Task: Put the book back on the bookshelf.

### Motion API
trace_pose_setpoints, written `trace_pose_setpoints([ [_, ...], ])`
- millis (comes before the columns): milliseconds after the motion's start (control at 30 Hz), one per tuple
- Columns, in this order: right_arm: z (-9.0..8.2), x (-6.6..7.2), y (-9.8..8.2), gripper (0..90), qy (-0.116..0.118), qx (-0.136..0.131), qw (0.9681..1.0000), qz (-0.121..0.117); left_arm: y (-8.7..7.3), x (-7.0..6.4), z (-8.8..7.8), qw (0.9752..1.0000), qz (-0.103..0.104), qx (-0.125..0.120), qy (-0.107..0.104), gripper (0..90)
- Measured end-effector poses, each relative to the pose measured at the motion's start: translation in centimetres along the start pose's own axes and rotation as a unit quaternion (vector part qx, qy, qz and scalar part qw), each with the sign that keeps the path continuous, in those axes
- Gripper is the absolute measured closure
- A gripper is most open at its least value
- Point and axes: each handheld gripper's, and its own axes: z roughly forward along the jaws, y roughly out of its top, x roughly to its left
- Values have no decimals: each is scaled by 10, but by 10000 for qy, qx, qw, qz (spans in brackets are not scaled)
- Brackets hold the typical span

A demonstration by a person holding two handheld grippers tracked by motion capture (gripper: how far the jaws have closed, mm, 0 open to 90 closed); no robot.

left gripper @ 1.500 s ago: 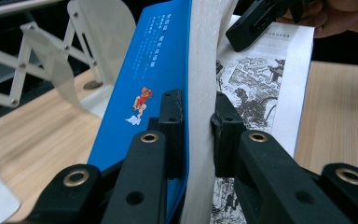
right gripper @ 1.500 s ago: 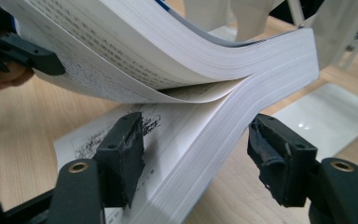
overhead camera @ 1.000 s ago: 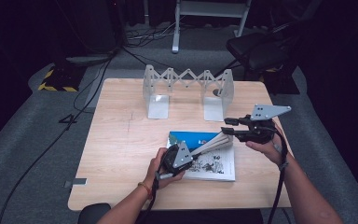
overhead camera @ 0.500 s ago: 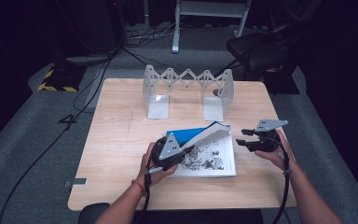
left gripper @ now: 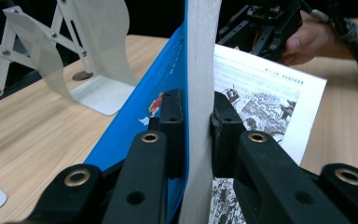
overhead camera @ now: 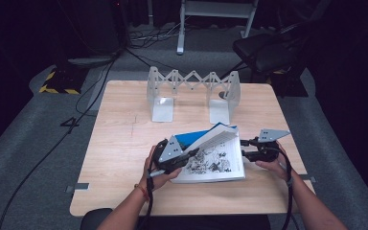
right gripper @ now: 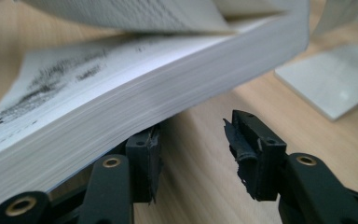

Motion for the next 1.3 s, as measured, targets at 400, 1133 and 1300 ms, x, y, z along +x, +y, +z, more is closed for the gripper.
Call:
trace_pose_setpoints([
  [400,-29,20,58,549,-277,-988,9944,-261,5,7,-7,9975,-375,-495,-323,783],
  [1133,-1,70,132,547,-12,-1045,9905,-893,-18,2,-64,9988,-444,-196,75,746],
  [1300,16,87,138,502,142,-818,9906,-1089,-18,-6,-70,9994,-309,33,153,628],
])
